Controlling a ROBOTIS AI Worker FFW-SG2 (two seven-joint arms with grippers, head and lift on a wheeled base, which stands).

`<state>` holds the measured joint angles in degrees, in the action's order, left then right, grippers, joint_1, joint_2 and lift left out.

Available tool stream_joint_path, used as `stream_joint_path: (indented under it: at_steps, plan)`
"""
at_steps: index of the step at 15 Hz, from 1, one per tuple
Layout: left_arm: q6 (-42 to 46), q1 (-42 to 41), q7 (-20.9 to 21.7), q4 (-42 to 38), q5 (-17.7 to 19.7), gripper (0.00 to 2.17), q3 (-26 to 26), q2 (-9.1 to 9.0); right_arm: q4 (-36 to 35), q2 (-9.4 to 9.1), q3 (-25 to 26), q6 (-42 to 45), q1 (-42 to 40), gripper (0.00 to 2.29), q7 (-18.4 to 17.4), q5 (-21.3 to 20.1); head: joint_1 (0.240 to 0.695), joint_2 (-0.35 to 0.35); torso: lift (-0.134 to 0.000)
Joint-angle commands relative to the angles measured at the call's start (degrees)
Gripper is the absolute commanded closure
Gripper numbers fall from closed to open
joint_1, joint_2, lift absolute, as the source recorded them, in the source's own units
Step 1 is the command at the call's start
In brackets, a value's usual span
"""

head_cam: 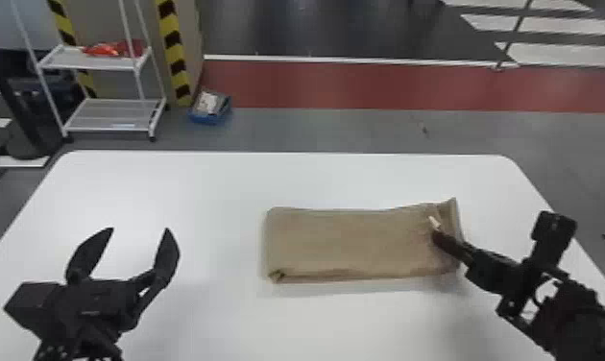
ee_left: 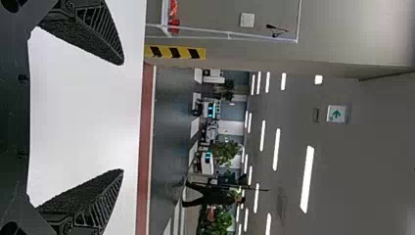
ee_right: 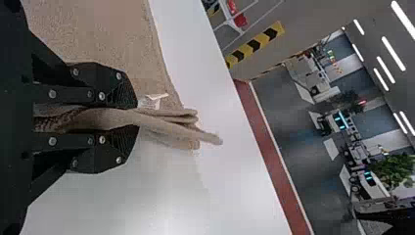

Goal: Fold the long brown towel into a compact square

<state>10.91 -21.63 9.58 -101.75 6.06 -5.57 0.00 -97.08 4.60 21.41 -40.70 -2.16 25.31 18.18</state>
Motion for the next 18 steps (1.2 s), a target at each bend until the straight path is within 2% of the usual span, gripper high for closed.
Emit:
stream_joint_path:
  at_steps: [1,3,5,8,9,14,15,16,17,18]
  plan:
    - [0.03,0.01,0.00,-0.02,0.00,0.09,-0.06,-0.15,-4.96,-0.38,1.44,-1.10,-0.83,1.77,-0.08,5.20,0.695,-0.072,-0.119]
    - [0.03,-0.08,0.00,-0.02,0.00,0.09,-0.06,-0.15,-9.62,-1.79,0.47,-2.16,-1.09,1.77,-0.35,6.78,0.695,-0.072,-0.119]
    - [0.03,-0.08,0.00,0.06,0.00,0.09,-0.15,-0.15,-13.05,-4.25,-3.13,-1.98,-1.35,1.77,-0.79,6.69,0.695,-0.047,-0.119]
    - [0.03,-0.25,0.00,-0.02,0.00,0.09,-0.06,-0.15,-14.28,-4.65,-14.47,-0.22,-2.06,1.77,-2.72,4.14,0.695,0.014,-0.119]
    - [0.03,-0.25,0.00,-0.02,0.00,0.09,-0.15,-0.15,-14.01,-4.65,-18.16,1.71,-2.06,1.77,-3.95,2.30,0.695,0.064,-0.119]
    - [0.03,-0.08,0.00,0.50,0.00,0.09,-0.41,-0.15,-9.88,-4.65,-31.08,3.47,-1.44,1.71,-8.08,-5.52,0.695,0.199,-0.119]
    - [0.03,0.01,0.09,0.94,0.00,0.09,-0.41,-0.15,-9.27,-4.65,-32.58,3.47,-1.26,1.20,-8.08,-6.40,0.695,0.214,-0.119]
    - [0.03,0.10,0.09,1.12,0.00,0.09,-0.41,-0.15,-8.56,-4.65,-33.81,3.29,-1.26,0.42,-7.73,-6.67,0.695,0.231,-0.119]
    - [0.03,0.19,0.17,1.29,0.09,0.09,-0.41,-0.15,-8.48,-4.65,-34.25,3.47,-1.44,0.00,-6.23,-6.67,0.695,0.243,-0.119]
    - [0.03,0.27,0.26,1.38,0.09,0.09,-0.41,-0.15,-8.39,-4.65,-34.25,4.70,-1.79,0.00,-3.60,-5.79,0.695,0.270,-0.119]
